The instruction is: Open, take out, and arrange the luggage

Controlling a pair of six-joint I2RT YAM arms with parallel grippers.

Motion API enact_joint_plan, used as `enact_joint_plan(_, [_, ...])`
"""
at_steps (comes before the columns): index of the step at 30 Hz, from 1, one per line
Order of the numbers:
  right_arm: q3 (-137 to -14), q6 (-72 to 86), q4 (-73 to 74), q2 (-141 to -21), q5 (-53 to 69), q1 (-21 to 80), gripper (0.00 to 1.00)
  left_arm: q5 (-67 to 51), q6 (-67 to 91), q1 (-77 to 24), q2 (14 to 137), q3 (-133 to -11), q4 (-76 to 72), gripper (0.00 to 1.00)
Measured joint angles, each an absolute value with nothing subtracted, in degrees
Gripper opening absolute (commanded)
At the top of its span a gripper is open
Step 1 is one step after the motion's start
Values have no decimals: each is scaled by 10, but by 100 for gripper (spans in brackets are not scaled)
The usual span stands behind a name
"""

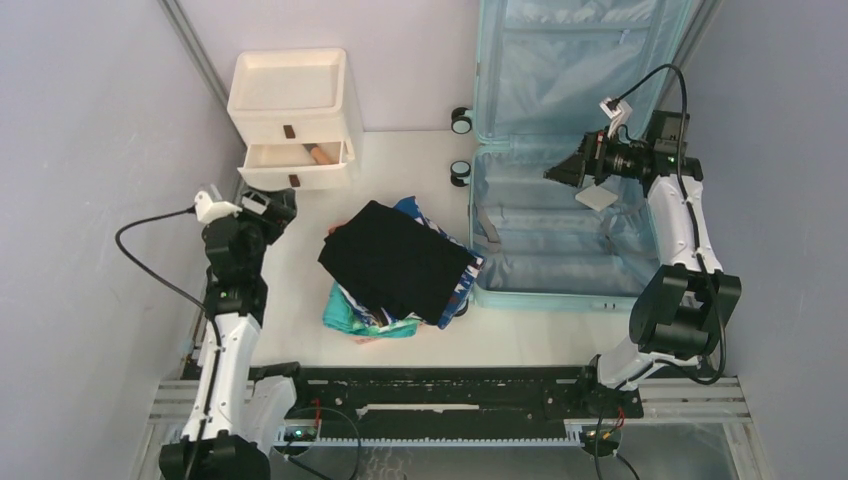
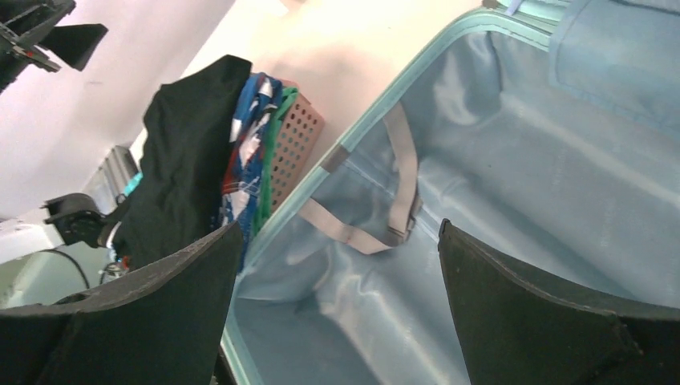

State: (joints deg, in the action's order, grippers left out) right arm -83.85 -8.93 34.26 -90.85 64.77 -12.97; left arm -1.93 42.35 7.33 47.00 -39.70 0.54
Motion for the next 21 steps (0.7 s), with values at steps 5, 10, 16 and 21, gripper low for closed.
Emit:
enact_joint_plan(5, [-856,-127,378,-915,627,-130,100,-28,420,97,462,-345,-30,90])
enact_joint_plan(10, [-914,-167,433,-936,604,-131,100,-38,420,108,514,-308,-88,89])
enact_joint_plan(16, [-924,-199,470,-936,576,-135,100,-67,451,111,615,-265,-197,85])
enact_joint_plan(21, [-914,-213,484,-936,550,-132,100,-85,476,114,676,-263,-247,73])
